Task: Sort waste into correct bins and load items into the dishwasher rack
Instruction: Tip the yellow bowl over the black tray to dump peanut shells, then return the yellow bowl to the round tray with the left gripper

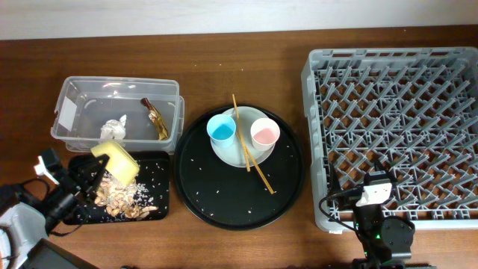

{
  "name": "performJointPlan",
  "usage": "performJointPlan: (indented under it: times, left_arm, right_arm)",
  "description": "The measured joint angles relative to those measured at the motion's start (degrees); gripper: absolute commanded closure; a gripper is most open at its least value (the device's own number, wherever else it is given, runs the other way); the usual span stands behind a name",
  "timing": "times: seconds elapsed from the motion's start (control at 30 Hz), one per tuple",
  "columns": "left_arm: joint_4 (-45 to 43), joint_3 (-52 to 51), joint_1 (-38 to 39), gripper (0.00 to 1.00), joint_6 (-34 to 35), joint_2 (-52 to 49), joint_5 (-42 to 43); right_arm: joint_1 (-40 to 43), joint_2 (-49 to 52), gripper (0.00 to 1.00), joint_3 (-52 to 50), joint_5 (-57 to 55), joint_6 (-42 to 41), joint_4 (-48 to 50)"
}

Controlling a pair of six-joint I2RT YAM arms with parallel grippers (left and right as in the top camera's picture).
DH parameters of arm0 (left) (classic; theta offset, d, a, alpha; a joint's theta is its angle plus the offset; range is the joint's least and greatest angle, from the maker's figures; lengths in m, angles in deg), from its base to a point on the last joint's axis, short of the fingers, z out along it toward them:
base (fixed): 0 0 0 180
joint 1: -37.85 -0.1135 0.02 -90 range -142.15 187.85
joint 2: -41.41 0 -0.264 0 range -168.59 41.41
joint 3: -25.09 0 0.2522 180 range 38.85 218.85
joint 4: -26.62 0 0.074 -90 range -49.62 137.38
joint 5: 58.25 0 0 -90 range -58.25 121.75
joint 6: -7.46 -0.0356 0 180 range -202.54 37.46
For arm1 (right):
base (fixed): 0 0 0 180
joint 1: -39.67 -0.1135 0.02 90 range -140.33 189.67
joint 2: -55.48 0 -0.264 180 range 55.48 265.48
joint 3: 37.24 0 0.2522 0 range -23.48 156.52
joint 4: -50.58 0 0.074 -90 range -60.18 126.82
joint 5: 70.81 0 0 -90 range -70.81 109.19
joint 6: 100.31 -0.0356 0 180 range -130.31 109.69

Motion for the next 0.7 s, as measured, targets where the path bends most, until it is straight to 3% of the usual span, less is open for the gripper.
performJointPlan:
  times: [0.23, 0.7]
  left_arm:
    - [-5.9, -0.1, 0.6, 0.99, 2.8, 0.0, 2.3]
    - [-5.0, -0.1, 3.7, 1.0, 5.6, 0.2, -1.0]
  right_arm:
    - [0.0, 0.0, 0.02, 0.0, 0.0, 0.0, 0.0]
    - [0.0, 0.0, 0.02, 0.0, 0.0, 0.0, 0.0]
